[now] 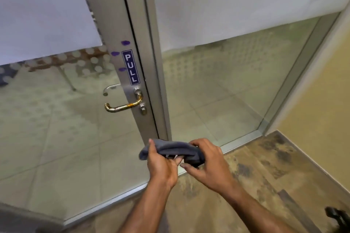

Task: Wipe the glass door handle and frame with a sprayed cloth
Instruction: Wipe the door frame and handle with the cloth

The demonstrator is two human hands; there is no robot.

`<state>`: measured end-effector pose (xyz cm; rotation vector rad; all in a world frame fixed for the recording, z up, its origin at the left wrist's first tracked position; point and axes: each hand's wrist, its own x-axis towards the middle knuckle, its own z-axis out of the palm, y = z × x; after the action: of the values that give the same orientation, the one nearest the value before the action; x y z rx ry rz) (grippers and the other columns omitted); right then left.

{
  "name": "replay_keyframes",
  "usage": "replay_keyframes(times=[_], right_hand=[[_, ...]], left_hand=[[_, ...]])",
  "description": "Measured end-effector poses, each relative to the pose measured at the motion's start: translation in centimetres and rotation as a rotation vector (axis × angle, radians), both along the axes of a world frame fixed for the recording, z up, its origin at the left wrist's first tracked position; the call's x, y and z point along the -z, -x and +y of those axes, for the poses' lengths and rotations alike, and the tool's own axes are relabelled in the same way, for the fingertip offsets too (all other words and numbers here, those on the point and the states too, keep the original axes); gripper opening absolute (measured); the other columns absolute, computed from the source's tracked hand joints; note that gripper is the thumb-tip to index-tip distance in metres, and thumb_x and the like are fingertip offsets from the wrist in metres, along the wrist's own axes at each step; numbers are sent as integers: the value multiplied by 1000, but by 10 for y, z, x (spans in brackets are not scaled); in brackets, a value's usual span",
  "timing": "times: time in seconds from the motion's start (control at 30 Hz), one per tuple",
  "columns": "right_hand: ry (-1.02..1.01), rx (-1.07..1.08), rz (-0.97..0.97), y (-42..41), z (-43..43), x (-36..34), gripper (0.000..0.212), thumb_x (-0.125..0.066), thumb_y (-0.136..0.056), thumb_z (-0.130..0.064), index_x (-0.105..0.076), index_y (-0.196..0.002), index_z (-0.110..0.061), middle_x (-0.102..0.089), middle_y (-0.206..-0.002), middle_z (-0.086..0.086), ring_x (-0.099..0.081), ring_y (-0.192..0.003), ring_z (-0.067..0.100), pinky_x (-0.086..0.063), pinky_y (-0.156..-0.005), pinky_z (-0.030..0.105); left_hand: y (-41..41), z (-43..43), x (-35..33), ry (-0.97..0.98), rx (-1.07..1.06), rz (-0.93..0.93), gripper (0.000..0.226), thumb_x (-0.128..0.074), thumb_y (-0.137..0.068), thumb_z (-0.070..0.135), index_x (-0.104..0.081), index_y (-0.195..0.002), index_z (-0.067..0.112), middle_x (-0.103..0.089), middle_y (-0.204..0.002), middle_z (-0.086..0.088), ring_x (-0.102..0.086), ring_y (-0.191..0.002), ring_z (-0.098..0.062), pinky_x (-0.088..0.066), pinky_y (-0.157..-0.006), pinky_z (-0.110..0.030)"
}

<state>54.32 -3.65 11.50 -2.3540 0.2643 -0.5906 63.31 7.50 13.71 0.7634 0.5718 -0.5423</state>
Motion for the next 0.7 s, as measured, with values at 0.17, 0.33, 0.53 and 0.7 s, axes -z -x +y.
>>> replay_keyframes(times=[0.17,0.33,0.53,0.7], right_hand=[[-16,-58,-107,-43,5,-17,21,-59,-76,-17,-64,-96,-22,-64,-91,-10,-58,-82,8,-51,-72,36],[-30,-94,-181,-84,16,-40,19,-56,-77,-14,-63,-95,-18,-62,-92,-6,-59,-86,10,-50,-76,27],[-159,8,-334,-132,27,-58,23,-59,-77,-2,-66,-96,-14,-64,-92,-4,-61,-88,11,-49,-74,21],[-229,194,-532,-164,32,-78,25,-57,-77,-1,-66,-96,-15,-65,-91,0,-60,-88,3,-45,-78,15]], left_hand=[[-21,22,2,-218,-155,-163,48,-52,-105,38,-42,-143,11,-57,-135,-21,-64,-109,-31,-58,-70,-40],[-45,56,4,-552,-134,-583,42,-60,-97,41,-42,-135,40,-50,-135,0,-59,-116,-23,-58,-77,-38],[-94,104,-1,-733,133,-1045,61,-90,-72,19,-57,-123,22,-66,-113,12,-67,-105,-6,-59,-78,-20],[-151,127,-32,-1067,178,-1407,19,-73,-85,21,-75,-103,26,-72,-81,10,-64,-67,-10,-56,-59,-34]])
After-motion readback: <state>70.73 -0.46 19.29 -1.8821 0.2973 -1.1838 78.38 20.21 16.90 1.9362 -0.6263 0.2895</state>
